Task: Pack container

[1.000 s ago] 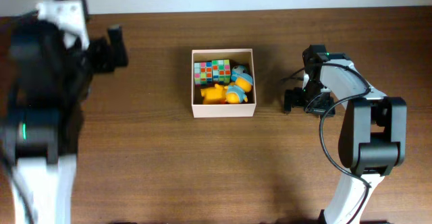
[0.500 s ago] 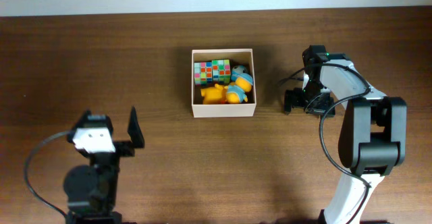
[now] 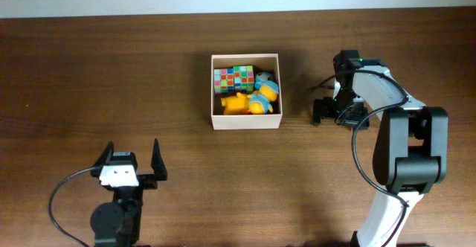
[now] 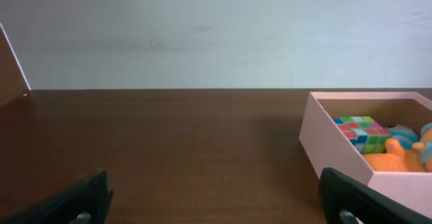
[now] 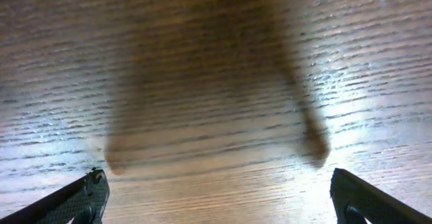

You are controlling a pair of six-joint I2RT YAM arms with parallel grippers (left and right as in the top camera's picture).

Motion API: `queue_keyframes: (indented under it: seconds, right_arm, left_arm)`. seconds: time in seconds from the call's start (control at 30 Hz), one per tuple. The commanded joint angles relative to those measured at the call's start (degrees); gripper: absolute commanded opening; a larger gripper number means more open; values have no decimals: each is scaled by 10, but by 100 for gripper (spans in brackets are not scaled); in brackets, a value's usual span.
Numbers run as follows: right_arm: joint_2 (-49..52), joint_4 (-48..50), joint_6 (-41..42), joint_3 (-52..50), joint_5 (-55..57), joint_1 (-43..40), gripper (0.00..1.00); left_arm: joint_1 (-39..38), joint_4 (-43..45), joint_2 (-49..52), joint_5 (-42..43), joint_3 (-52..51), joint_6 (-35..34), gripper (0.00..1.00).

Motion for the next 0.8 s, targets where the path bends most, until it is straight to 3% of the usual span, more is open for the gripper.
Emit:
queue_keyframes:
  seconds: [0.0,0.23,0.77]
  right_arm:
    - [-7,0,-3,1,7,-2,99]
    - [-7,0,-3,1,7,-2,99]
    - [-7,0,-3,1,7,-2,99]
  left_arm:
    - [3,3,-42,0,-33,9,99]
    - [3,-56,-92,-6,-52,9,99]
    - [-6,-54,-92,-4,-52,31,99]
